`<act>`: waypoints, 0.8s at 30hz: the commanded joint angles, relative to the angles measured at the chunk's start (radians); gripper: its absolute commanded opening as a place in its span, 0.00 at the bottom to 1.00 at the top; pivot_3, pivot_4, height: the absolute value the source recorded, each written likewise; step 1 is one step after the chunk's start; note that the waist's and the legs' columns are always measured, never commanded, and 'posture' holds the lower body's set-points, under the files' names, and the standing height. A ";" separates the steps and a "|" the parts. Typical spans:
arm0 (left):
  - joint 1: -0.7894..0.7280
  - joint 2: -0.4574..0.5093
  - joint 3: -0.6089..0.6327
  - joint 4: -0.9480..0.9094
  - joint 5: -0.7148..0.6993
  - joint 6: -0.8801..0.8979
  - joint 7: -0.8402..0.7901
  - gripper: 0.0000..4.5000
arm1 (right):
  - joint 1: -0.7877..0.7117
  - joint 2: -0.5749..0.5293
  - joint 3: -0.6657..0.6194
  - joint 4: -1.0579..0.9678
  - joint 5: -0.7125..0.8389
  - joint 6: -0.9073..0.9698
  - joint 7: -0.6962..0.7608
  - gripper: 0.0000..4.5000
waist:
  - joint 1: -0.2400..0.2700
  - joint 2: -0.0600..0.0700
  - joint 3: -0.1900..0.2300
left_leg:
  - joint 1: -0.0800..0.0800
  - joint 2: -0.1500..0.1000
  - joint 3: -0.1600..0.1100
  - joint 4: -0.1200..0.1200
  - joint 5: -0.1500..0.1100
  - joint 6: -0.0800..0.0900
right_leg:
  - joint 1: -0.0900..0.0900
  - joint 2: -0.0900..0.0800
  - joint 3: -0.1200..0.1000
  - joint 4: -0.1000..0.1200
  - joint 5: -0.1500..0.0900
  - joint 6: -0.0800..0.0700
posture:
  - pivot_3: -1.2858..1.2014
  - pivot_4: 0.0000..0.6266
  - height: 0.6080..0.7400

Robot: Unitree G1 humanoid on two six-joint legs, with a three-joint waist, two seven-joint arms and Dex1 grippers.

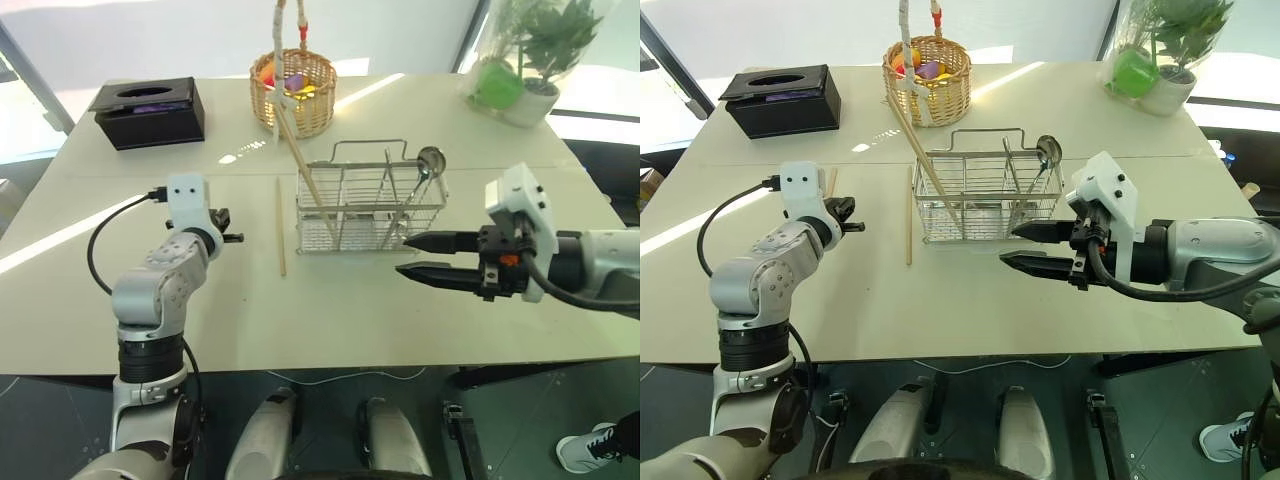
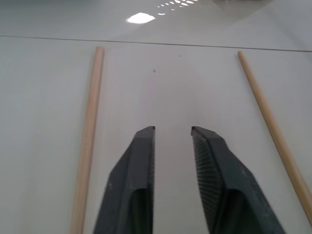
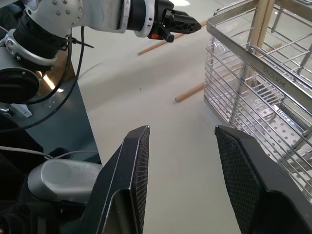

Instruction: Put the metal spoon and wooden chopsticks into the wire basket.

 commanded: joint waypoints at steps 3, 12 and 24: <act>-0.011 0.048 0.029 -0.080 0.036 0.068 0.016 0.99 | -0.024 0.008 0.011 0.009 -0.026 -0.039 0.023 0.48 | 0.000 0.000 0.000 | 0.000 0.000 0.000 0.001 0.000 0.000 | 0.000 0.000 0.000 0.000 0.000 0.000 | 0.52 0.24 1.00; -0.048 0.112 0.059 -0.006 0.104 0.154 0.025 0.99 | -0.072 0.021 0.035 0.021 -0.018 -0.034 0.034 0.48 | 0.000 0.000 0.000 | 0.000 0.000 0.000 0.001 -0.001 -0.001 | 0.000 0.000 0.000 0.001 0.000 0.000 | 0.52 0.24 1.00; -0.102 0.196 -0.021 0.271 0.149 0.077 -0.100 0.99 | -0.105 0.033 0.040 0.010 0.001 -0.030 0.002 0.48 | 0.000 0.000 0.000 | 0.000 0.000 0.000 0.001 -0.001 -0.002 | 0.000 0.000 0.000 0.001 0.000 0.000 | 0.52 0.24 1.00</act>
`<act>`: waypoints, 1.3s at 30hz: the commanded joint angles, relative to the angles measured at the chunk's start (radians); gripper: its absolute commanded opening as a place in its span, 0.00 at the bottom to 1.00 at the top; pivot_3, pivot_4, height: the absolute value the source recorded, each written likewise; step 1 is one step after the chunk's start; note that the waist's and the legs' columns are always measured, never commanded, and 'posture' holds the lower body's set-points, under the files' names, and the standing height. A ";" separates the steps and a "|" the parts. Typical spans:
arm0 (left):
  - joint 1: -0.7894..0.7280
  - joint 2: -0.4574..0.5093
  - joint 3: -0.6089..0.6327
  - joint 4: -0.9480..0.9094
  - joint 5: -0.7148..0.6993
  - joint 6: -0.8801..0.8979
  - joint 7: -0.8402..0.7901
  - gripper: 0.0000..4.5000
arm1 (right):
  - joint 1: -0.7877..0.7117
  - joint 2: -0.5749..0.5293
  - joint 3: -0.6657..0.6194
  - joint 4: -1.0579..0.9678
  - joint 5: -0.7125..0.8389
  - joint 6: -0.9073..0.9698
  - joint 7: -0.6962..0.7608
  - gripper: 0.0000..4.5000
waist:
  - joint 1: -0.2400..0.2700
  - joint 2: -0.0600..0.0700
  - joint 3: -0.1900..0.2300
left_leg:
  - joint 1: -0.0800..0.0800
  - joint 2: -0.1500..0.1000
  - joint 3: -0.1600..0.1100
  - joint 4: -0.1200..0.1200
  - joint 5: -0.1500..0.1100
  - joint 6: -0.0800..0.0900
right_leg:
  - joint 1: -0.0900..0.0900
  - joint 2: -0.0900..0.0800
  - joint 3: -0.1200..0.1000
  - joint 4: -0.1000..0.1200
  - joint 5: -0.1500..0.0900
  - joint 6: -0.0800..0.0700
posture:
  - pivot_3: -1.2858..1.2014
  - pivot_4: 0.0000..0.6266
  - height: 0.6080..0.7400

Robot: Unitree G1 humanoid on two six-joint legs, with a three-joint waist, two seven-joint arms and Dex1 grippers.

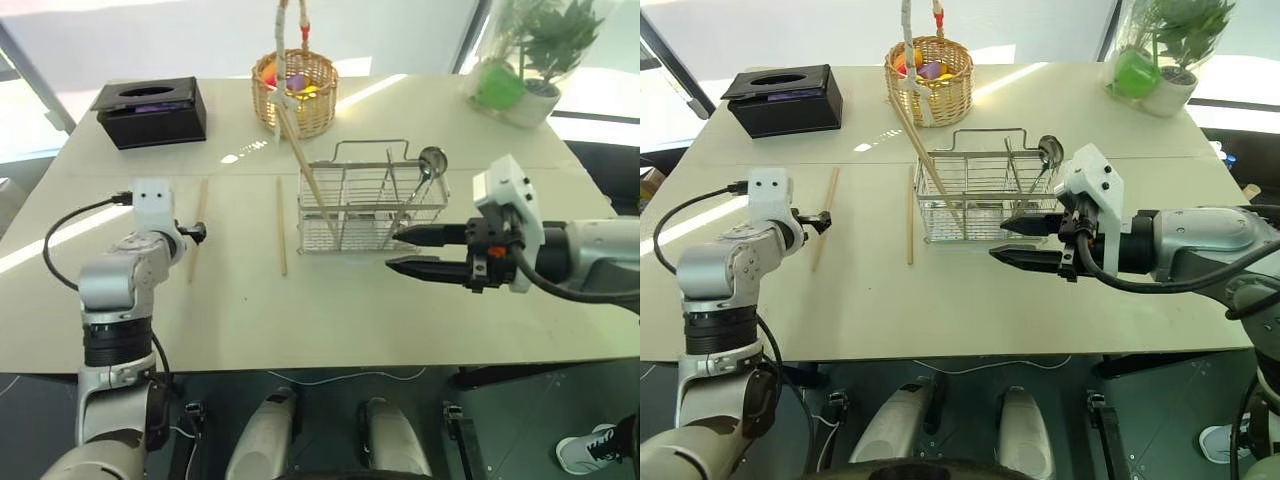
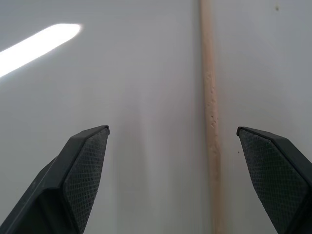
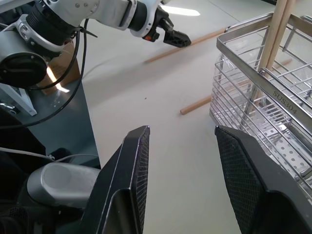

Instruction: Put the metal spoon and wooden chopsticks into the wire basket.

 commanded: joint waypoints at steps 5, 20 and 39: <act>-0.083 0.012 -0.021 0.129 0.033 -0.037 -0.044 0.99 | -0.050 0.003 -0.032 -0.027 0.064 0.002 -0.043 0.48 | -0.001 0.000 0.000 | 0.000 0.000 0.000 0.000 0.000 0.000 | 0.000 0.000 0.000 0.000 0.000 0.000 | 0.52 0.24 1.00; -0.081 -0.003 -0.051 0.133 0.060 0.033 -0.062 0.99 | -0.047 -0.032 -0.036 -0.036 0.071 -0.008 -0.045 0.48 | 0.000 0.000 0.000 | 0.000 0.000 0.000 0.001 0.000 0.000 | 0.001 0.000 0.000 0.001 0.001 0.002 | 0.52 0.24 1.00; -0.039 -0.001 -0.022 0.072 0.086 -0.026 -0.071 0.01 | -0.037 -0.015 -0.028 -0.030 0.022 -0.022 -0.036 0.48 | -0.005 0.000 -0.001 | 0.001 0.000 0.000 0.001 0.001 0.001 | 0.000 0.000 0.001 0.001 0.002 0.003 | 0.52 0.24 1.00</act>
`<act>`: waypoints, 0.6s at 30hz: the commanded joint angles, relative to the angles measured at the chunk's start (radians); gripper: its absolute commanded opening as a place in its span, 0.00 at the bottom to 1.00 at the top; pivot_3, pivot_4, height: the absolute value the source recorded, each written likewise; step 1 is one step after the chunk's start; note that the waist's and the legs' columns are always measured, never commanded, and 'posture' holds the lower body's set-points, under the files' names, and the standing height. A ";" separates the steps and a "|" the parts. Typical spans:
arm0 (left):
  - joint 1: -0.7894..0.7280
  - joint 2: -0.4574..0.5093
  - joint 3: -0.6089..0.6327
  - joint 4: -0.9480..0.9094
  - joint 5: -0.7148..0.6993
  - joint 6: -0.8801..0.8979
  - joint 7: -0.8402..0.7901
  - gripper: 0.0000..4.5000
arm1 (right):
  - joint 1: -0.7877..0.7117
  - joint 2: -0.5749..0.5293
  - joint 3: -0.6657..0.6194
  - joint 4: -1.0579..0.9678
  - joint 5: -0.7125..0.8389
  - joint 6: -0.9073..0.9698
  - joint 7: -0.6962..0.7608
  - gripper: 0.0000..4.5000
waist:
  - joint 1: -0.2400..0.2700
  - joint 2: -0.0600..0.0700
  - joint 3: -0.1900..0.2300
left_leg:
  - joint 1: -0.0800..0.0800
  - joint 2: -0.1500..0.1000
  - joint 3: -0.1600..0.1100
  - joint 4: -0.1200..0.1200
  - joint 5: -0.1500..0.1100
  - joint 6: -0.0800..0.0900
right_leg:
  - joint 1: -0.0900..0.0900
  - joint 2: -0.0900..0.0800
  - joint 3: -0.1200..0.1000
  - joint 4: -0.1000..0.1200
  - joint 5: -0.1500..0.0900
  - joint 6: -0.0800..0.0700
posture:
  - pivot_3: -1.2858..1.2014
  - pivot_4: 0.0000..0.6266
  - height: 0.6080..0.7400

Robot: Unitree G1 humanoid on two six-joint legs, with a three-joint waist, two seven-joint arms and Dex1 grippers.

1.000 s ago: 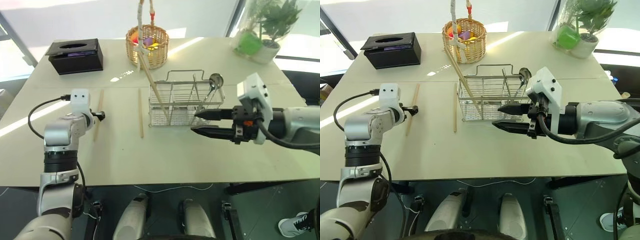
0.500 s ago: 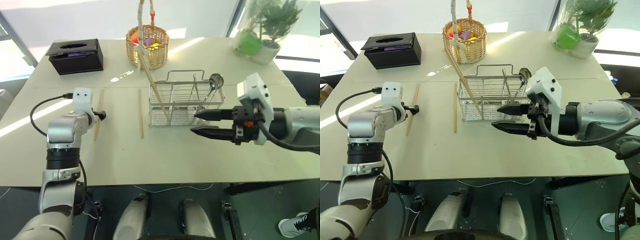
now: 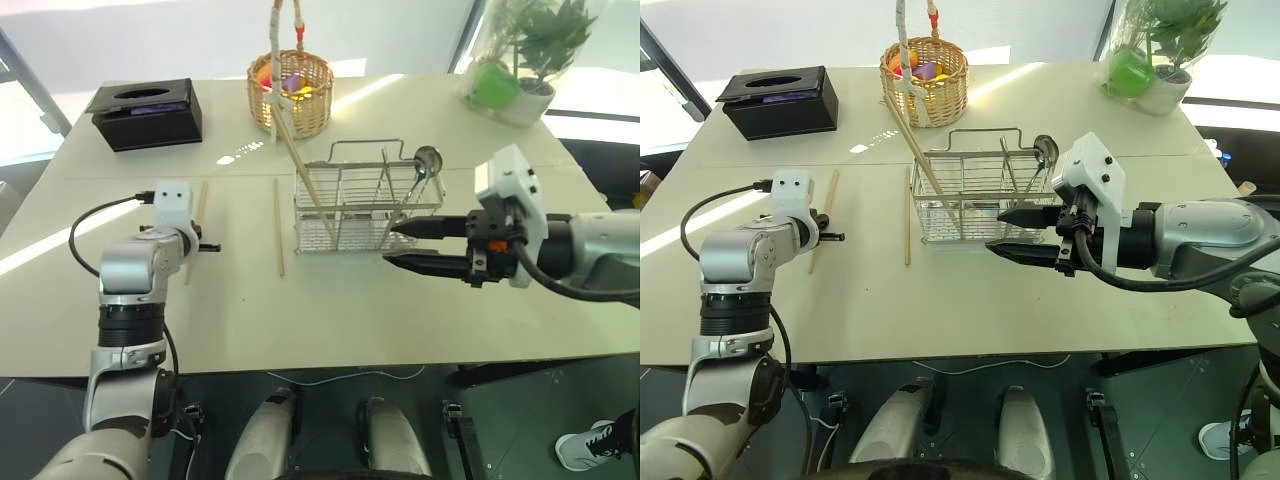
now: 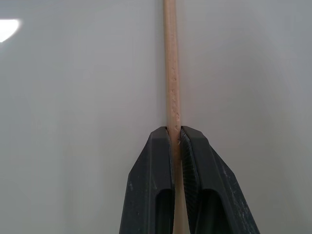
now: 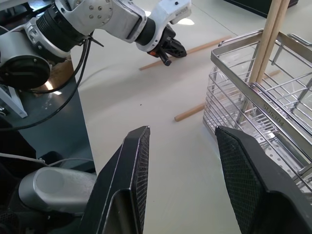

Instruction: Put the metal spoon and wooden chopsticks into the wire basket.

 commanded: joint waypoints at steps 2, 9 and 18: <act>0.015 0.025 0.031 -0.016 0.035 -0.255 -0.001 0.01 | 0.004 0.004 -0.021 -0.012 -0.022 -0.031 0.007 0.48 | 0.000 0.000 0.000 | 0.000 0.000 0.000 0.000 0.000 0.000 | 0.000 0.000 0.000 0.000 0.000 0.000 | 0.52 0.24 1.00; -0.168 0.025 0.244 -0.046 -0.216 -0.539 -0.178 0.01 | 0.029 0.023 -0.023 -0.009 -0.052 -0.051 0.002 0.48 | 0.010 -0.002 0.001 | -0.003 -0.001 -0.001 0.003 -0.001 -0.001 | -0.001 -0.001 -0.001 0.000 0.001 0.000 | 0.52 0.24 1.00; -0.236 0.054 0.323 -0.153 -0.727 -0.408 -0.534 0.01 | 0.082 0.041 -0.030 -0.008 -0.096 -0.085 -0.005 0.48 | -0.003 -0.002 0.001 | -0.002 0.000 0.000 0.003 0.000 0.002 | 0.000 0.003 -0.001 0.000 0.001 0.001 | 0.52 0.24 1.00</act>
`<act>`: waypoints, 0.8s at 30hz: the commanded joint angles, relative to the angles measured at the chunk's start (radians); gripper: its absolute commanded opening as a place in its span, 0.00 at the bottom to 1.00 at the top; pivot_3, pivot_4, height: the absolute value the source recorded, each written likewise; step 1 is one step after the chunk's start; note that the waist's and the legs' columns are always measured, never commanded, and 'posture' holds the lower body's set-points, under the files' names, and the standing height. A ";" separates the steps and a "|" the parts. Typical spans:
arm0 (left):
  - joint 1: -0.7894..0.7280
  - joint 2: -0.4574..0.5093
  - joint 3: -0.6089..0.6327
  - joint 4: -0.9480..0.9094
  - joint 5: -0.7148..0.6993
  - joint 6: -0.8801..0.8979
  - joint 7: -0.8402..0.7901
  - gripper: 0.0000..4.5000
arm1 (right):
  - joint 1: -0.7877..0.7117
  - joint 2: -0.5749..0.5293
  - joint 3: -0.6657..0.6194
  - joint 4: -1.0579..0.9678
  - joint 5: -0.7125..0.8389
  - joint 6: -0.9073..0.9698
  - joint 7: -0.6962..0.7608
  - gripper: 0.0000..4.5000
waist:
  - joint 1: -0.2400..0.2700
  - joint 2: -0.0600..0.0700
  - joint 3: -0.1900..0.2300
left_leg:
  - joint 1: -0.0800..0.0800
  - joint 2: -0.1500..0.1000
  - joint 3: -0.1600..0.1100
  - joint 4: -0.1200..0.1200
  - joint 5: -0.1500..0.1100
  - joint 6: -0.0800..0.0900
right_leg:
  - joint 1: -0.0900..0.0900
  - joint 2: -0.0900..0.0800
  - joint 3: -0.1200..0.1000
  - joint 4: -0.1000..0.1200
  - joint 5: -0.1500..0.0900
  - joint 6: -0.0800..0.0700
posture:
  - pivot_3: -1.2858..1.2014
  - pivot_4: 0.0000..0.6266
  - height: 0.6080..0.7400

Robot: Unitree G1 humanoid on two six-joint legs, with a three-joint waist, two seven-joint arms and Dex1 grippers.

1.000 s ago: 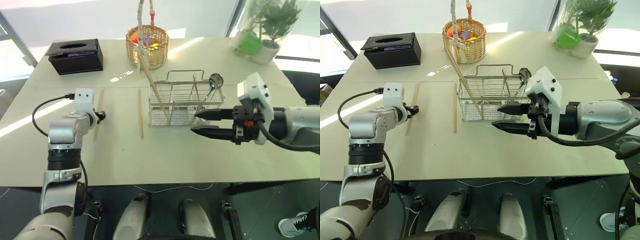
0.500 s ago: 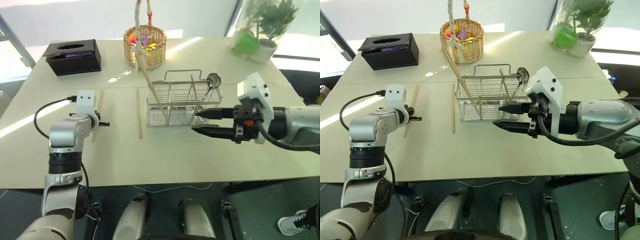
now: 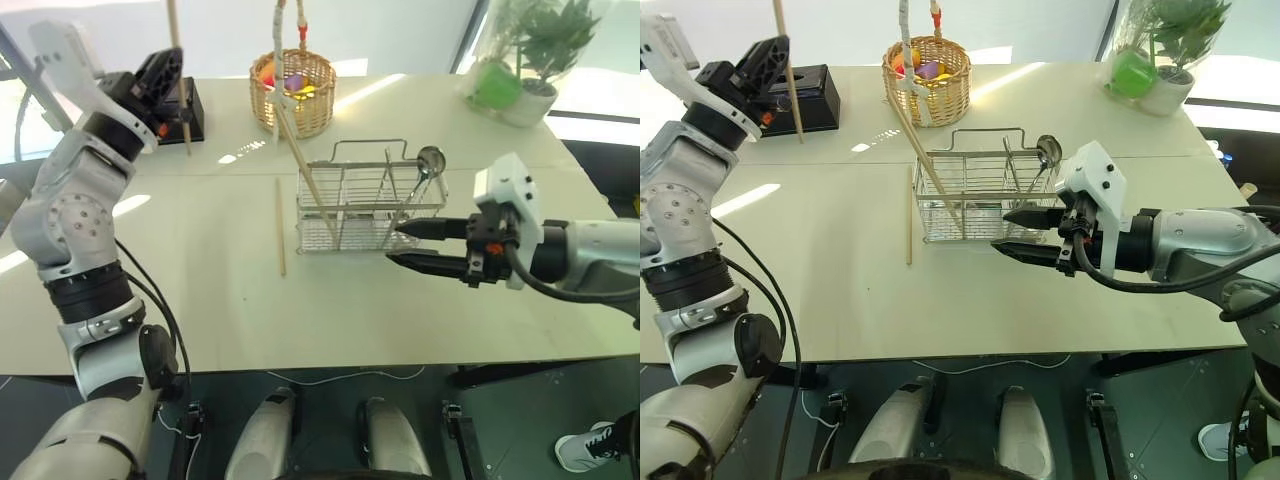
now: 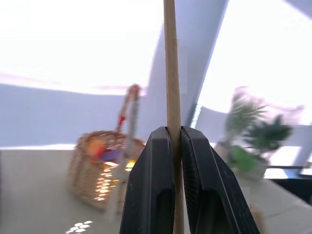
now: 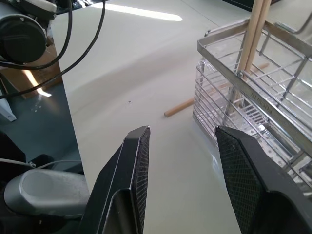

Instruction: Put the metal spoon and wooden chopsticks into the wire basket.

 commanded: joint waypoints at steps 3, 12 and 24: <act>-0.009 -0.019 -0.035 -0.051 -0.169 -0.019 -0.156 0.01 | 0.006 0.031 -0.022 -0.007 -0.036 -0.042 -0.008 0.48 | 0.000 0.000 0.000 | 0.001 0.000 0.000 0.000 0.000 0.000 | 0.001 0.001 0.000 0.000 0.000 0.000 | 0.52 0.24 1.00; 0.028 -0.190 -0.206 0.045 -0.012 -0.316 -0.231 0.01 | 0.003 0.066 -0.014 -0.006 -0.065 -0.048 -0.018 0.48 | 0.005 0.000 0.000 | 0.001 0.000 0.000 0.002 0.000 0.001 | 0.003 0.000 0.001 0.000 0.000 -0.001 | 0.52 0.24 1.00; 0.029 -0.322 -0.318 0.248 0.127 -0.585 -0.310 0.01 | -0.005 0.091 -0.010 -0.007 -0.079 -0.051 -0.030 0.48 | 0.005 0.000 0.000 | 0.001 0.000 0.000 0.002 0.000 0.001 | 0.003 0.000 0.001 0.000 0.000 0.000 | 0.52 0.24 1.00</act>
